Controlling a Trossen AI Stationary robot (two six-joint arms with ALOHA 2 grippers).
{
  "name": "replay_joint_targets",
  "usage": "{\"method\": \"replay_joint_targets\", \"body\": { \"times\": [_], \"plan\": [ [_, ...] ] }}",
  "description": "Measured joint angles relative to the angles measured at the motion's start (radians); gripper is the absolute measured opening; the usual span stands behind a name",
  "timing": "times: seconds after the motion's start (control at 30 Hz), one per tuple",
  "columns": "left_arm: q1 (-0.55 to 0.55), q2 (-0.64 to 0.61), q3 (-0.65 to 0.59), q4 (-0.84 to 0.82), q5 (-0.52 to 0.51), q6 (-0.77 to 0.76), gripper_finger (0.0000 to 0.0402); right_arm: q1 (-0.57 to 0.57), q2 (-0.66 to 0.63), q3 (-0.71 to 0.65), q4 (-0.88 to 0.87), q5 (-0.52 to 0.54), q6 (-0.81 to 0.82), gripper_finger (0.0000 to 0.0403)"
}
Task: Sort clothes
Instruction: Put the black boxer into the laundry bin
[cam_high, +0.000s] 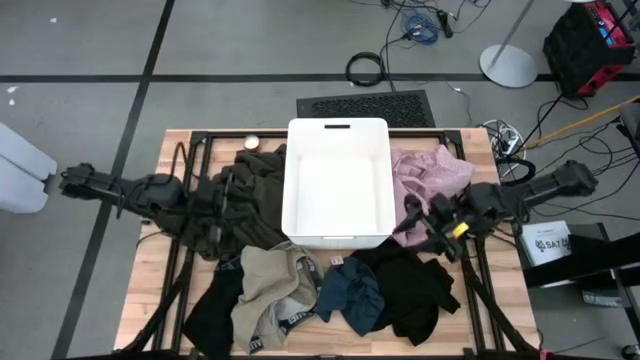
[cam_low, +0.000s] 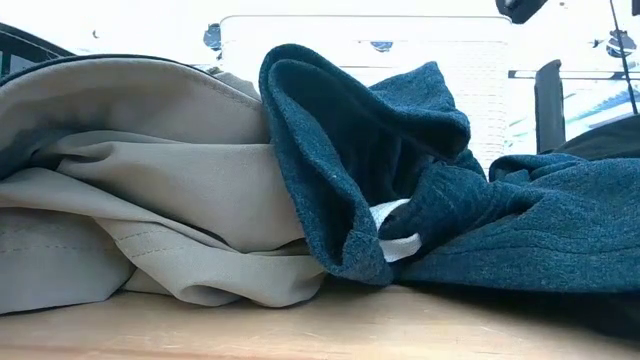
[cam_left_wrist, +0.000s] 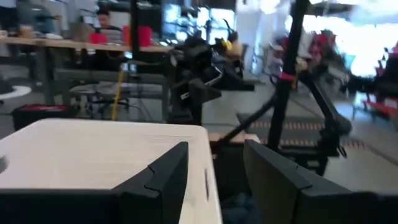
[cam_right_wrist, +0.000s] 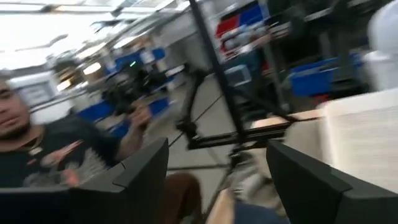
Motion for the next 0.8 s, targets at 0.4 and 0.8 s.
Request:
{"method": "replay_joint_targets", "body": {
  "times": [0.4,0.8],
  "plan": [
    [-0.153,0.132,0.067,-0.132,0.109,0.095,0.0164,0.292,0.368,0.224,-0.004,0.135,0.218,0.0260],
    [-0.195,0.174,0.067,-0.325,0.116,-0.178,0.0164,0.446,0.577,0.289,-0.103,0.357,0.433,0.0260]
  ]
}}
